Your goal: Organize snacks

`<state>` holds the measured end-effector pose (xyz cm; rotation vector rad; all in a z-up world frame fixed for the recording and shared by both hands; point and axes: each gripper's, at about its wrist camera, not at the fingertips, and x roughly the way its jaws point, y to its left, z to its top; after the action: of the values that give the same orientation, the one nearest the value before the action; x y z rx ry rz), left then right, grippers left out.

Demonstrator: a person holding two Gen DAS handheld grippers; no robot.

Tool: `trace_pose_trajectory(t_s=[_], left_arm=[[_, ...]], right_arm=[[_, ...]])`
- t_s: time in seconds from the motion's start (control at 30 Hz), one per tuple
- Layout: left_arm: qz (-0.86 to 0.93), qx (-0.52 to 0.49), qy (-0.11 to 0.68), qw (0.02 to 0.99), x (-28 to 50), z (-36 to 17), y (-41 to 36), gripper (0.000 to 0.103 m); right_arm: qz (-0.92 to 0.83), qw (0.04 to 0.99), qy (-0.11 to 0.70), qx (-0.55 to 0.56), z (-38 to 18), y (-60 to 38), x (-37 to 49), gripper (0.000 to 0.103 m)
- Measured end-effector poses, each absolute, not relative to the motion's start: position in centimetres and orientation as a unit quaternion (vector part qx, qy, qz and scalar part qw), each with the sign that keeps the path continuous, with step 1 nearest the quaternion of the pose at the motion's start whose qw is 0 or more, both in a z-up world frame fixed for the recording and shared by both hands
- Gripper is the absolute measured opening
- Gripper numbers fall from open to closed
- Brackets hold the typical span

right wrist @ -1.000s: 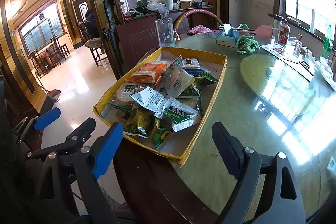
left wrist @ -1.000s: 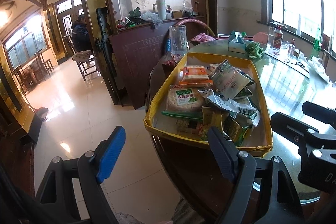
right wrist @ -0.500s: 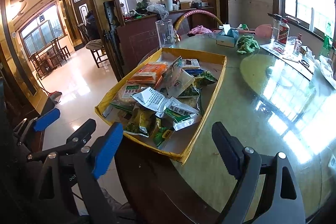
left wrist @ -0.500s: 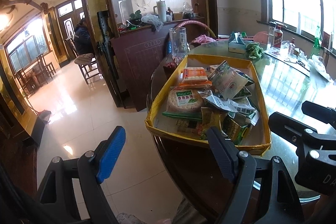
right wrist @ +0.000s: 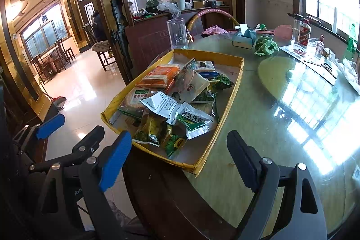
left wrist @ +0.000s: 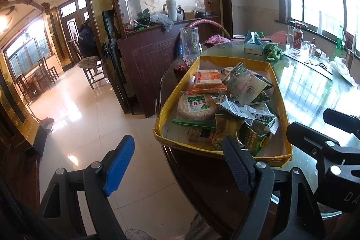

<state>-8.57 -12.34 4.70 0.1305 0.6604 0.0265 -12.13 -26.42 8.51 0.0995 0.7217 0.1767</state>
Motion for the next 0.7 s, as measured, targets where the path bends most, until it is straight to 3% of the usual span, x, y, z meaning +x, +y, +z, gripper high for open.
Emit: trace_pose_trajectory(t_s=[0.7], left_arm=[[0.018,0.048,0.345,0.937,-3.5,3.1,-10.4,0.081]], right_arm=[[0.078,0.924,0.370,0.063,6.9,-26.2,-7.1,0.087]])
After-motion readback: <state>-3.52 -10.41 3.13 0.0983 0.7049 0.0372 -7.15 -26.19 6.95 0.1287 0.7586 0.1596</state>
